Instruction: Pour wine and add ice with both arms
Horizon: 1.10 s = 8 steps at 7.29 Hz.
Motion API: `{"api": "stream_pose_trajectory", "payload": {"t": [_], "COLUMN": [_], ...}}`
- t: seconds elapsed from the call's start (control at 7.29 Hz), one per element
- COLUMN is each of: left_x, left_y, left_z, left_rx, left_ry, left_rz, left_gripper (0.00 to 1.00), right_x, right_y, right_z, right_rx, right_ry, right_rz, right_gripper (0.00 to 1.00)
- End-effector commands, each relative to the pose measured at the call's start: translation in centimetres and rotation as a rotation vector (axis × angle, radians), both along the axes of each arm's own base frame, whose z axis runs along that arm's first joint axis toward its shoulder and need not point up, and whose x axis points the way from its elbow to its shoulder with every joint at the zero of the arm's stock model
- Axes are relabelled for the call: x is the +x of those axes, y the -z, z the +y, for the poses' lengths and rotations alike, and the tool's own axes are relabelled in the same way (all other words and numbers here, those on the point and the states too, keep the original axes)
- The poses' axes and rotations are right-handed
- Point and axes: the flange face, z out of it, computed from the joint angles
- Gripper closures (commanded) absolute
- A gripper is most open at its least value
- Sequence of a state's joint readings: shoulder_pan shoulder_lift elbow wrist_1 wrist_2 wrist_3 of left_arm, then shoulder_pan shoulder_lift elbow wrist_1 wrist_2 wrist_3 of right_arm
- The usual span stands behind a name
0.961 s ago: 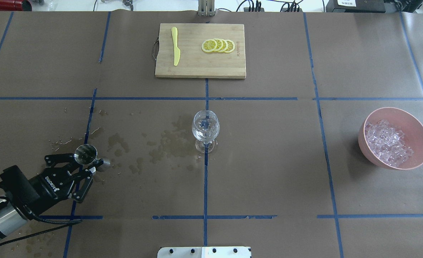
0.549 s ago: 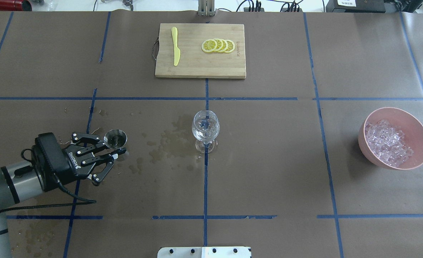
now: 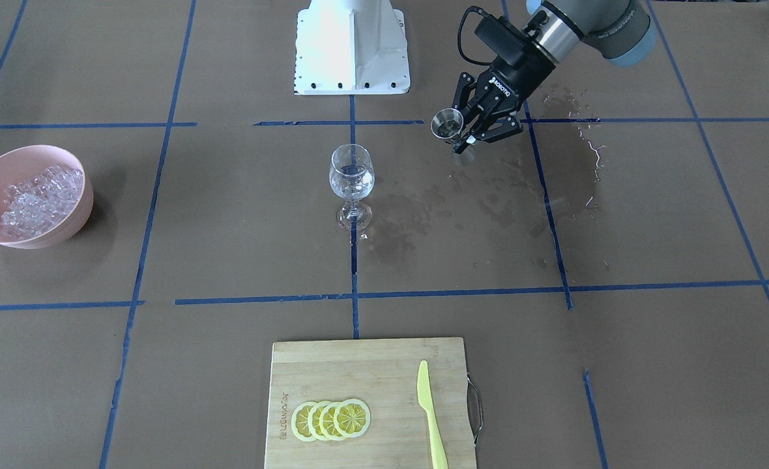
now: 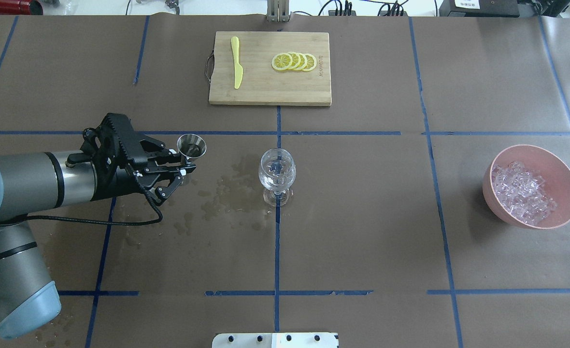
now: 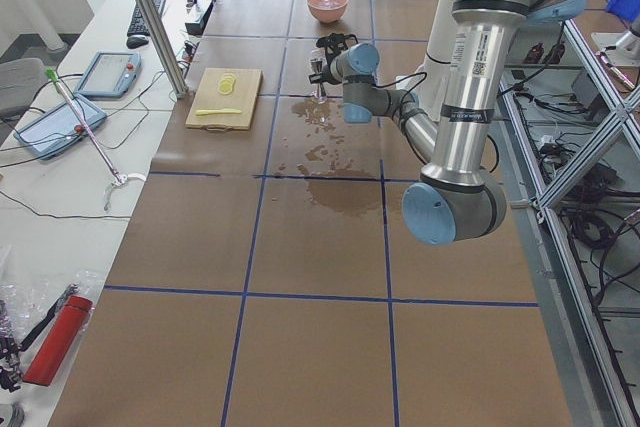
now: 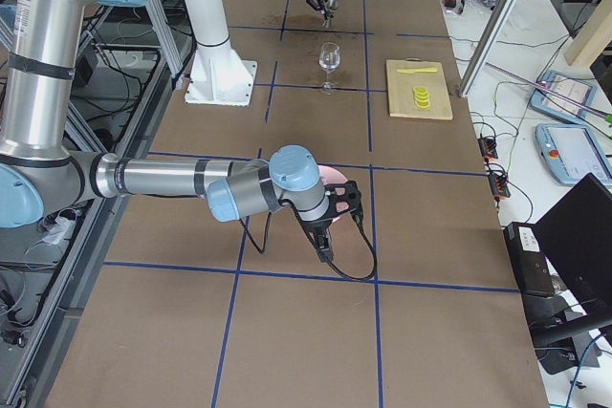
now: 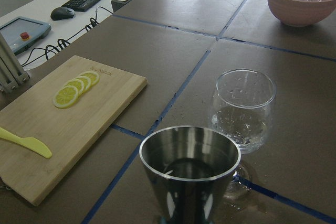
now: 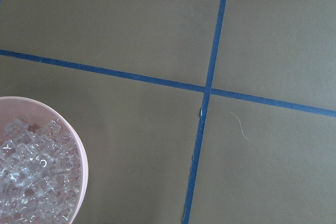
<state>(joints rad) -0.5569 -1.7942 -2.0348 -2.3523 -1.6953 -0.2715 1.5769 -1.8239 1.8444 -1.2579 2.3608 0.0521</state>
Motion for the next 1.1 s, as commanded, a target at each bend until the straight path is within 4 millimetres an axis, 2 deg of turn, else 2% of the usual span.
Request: {"api": "stream_pose_trajectory", "payload": {"t": [0.0,0.14,0.41,0.69,0.96], "left_x": [1.6,2.4,4.3,7.3,9.2], "left_y": [6.4,7.6,7.8,10.6,10.9], "left_z": [-0.7,-1.0,-0.3,1.5,1.2], "left_rx": [-0.078,-0.120,-0.204,-0.249,-0.264], "left_ry": [-0.009,-0.007,-0.024,-0.070,-0.077], "left_rz": [-0.120,-0.141,-0.190,-0.287,-0.320], "left_gripper": [1.00,1.00,1.00,1.00,1.00], "right_x": [0.0,0.0,0.0,0.0,0.0], "right_y": [0.0,0.0,0.0,0.0,0.0], "right_z": [0.0,0.0,0.0,0.0,0.0], "right_rx": [-0.001,-0.001,-0.001,-0.001,-0.001], "right_ry": [-0.001,0.000,0.000,0.000,0.000], "right_rz": [0.001,0.000,0.000,0.000,0.000], "right_gripper": [0.00,0.00,0.00,0.00,0.00]}}
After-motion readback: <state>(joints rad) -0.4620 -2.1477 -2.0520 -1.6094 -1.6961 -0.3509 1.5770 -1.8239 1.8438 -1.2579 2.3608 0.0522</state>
